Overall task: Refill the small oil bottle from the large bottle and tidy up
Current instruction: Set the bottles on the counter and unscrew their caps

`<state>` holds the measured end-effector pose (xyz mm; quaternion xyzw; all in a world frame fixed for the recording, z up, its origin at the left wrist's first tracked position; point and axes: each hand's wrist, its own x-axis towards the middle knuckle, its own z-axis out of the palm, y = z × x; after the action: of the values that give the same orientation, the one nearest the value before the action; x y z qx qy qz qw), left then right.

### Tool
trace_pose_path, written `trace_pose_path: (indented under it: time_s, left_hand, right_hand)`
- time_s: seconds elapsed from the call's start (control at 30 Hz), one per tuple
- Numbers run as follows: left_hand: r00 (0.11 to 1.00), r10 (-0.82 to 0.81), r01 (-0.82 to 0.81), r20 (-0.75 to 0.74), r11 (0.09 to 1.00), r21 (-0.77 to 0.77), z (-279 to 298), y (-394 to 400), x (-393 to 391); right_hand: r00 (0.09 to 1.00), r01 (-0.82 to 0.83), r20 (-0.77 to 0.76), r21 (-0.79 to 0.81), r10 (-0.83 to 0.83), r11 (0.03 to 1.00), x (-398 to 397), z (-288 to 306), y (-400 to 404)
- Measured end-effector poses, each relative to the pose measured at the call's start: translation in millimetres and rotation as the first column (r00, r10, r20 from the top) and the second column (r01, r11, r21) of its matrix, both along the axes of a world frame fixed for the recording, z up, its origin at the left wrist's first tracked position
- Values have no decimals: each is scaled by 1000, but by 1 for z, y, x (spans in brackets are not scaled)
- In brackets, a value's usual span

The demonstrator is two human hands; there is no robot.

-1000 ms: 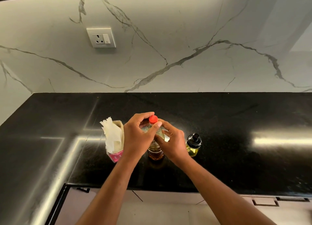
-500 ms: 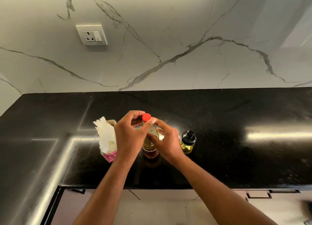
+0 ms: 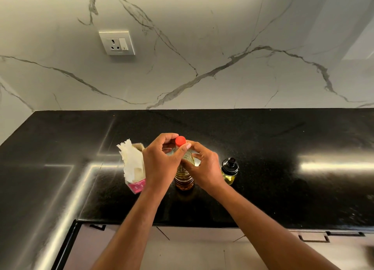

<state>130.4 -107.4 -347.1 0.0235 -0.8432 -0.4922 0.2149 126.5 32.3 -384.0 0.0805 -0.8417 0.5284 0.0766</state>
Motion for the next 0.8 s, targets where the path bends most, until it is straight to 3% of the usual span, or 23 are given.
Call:
trace_pose_path:
  time_s: [0.33, 0.6, 0.8]
  left_hand:
    - [999, -40, 40, -5, 999, -17, -5, -3, 2]
    - [988, -155, 149, 6, 958, 247, -15, -10, 10]
    - [983, -163, 165, 81, 986, -23, -33, -9, 9]
  right_hand:
    - [994, 27, -110, -6, -27, 1000, 5, 16, 2]
    - [982, 20, -190, 119, 3, 993, -6, 45, 4]
    - [991, 21, -132, 110, -6, 994, -16, 48, 7]
